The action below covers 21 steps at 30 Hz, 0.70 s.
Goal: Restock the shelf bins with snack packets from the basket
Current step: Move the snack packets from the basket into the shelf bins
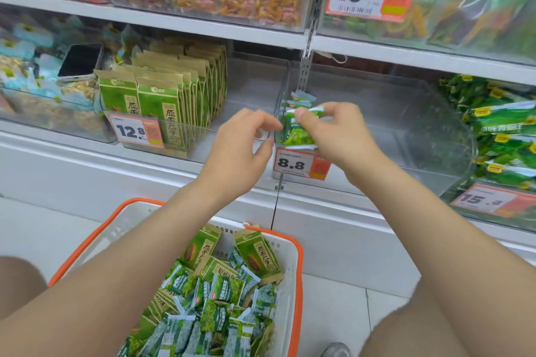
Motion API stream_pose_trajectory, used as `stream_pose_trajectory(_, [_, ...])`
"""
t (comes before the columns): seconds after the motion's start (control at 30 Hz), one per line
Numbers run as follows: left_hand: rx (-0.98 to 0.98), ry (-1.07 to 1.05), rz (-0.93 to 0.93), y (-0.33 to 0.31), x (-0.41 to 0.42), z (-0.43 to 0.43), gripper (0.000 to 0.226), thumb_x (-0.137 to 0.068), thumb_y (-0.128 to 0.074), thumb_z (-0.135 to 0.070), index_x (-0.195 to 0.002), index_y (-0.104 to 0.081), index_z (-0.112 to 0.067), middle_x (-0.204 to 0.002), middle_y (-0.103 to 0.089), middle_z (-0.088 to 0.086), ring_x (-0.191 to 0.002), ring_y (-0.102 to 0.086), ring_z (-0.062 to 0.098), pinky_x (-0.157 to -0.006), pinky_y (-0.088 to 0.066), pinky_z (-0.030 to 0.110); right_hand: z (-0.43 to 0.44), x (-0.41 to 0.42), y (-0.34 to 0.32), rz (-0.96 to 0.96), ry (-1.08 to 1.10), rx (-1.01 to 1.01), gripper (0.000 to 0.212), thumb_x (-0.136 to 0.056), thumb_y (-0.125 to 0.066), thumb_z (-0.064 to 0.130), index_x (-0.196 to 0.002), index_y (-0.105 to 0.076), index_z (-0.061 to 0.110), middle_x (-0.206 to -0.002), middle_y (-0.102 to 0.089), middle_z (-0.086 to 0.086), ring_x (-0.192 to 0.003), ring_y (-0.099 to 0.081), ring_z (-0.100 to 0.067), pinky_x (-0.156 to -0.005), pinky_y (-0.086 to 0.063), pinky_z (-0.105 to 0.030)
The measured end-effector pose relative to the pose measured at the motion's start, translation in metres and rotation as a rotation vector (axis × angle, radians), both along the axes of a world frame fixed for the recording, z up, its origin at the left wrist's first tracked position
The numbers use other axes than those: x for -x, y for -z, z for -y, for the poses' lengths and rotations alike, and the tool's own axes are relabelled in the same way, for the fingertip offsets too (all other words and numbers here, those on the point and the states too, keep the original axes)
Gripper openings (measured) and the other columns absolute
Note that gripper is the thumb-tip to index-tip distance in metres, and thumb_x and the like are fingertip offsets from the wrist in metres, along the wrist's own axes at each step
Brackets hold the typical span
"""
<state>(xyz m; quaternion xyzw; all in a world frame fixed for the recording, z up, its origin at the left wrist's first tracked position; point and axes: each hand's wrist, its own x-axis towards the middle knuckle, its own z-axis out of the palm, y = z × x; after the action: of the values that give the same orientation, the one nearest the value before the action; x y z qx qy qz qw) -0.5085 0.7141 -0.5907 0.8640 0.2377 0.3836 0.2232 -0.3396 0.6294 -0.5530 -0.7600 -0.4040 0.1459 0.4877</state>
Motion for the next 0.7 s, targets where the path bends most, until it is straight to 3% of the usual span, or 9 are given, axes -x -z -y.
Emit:
stream_pose_trajectory(0.1, [-0.098,-0.031,-0.089,0.004,-0.008,-0.005,0.031,-0.092,-0.068,-0.016,-0.121,-0.065,-0.026,-0.123,-0.052,-0.002,-0.116,-0.054,0.023,-0.102,-0.045,0.045,-0.015,-0.021,0.005,0.167,0.096,-0.009,0.048,-0.086,-0.072,0.059,-0.088,-0.069,0.011,-0.063,-0.061,-0.004,-0.074,-0.063,-0.032,-0.073,-0.057,-0.048])
stream_pose_trajectory(0.17, [-0.074,-0.015,-0.113,0.004,-0.013,-0.005,0.040,-0.094,-0.064,-0.023,-0.133,-0.058,-0.024,-0.134,-0.051,0.000,-0.122,-0.054,0.025,-0.103,-0.046,0.049,-0.026,-0.035,0.011,0.176,0.088,0.050,0.045,-0.082,-0.078,0.060,-0.087,-0.069,0.017,-0.068,-0.067,-0.001,-0.081,-0.069,-0.030,-0.076,-0.059,-0.047])
stream_pose_trajectory(0.27, [0.026,-0.038,-0.131,0.002,-0.020,-0.007,0.051,-0.100,-0.060,-0.027,-0.148,-0.045,-0.018,-0.142,-0.060,0.005,-0.128,-0.057,0.026,-0.103,-0.047,0.047,-0.045,-0.048,0.019,0.128,0.000,0.234,0.049,-0.075,-0.088,0.054,-0.095,-0.073,0.012,-0.081,-0.076,-0.011,-0.073,-0.073,-0.024,-0.077,-0.062,-0.050])
stream_pose_trajectory(0.43, [0.045,-0.119,-0.176,-0.002,-0.027,-0.016,0.050,-0.097,-0.058,-0.033,-0.145,-0.048,-0.024,-0.136,-0.068,-0.002,-0.114,-0.070,0.026,-0.096,-0.053,0.050,-0.067,-0.060,0.024,0.190,-0.135,0.569,0.047,-0.073,-0.094,0.038,-0.105,-0.072,0.010,-0.100,-0.075,-0.008,-0.093,-0.072,-0.027,-0.088,-0.060,-0.042])
stream_pose_trajectory(0.57, [0.076,-0.142,-0.150,-0.007,-0.028,-0.018,0.048,-0.089,-0.058,-0.038,-0.136,-0.054,-0.031,-0.129,-0.070,-0.011,-0.106,-0.073,0.017,-0.095,-0.053,0.046,-0.074,-0.062,0.028,0.260,-0.076,0.690,0.049,-0.076,-0.091,0.037,-0.107,-0.065,0.009,-0.104,-0.071,-0.006,-0.087,-0.066,-0.025,-0.070,-0.049,-0.030])
stream_pose_trajectory(0.63, [0.079,-0.153,-0.147,-0.006,-0.028,-0.018,0.047,-0.088,-0.060,-0.039,-0.135,-0.055,-0.032,-0.127,-0.071,-0.013,-0.103,-0.074,0.014,-0.094,-0.053,0.045,-0.078,-0.061,0.028,0.144,-0.021,0.700,0.053,-0.076,-0.092,0.028,-0.106,-0.055,0.005,-0.107,-0.071,-0.010,-0.080,-0.069,-0.021,-0.064,-0.054,-0.030])
stream_pose_trajectory(0.7, [0.083,-0.160,-0.144,-0.006,-0.029,-0.018,0.048,-0.088,-0.059,-0.040,-0.135,-0.055,-0.033,-0.126,-0.071,-0.014,-0.101,-0.074,0.012,-0.093,-0.054,0.044,-0.085,-0.061,0.028,0.022,0.004,0.665,0.051,-0.073,-0.094,0.015,-0.102,-0.053,0.005,-0.102,-0.075,-0.013,-0.079,-0.075,-0.023,-0.072,-0.064,-0.037])
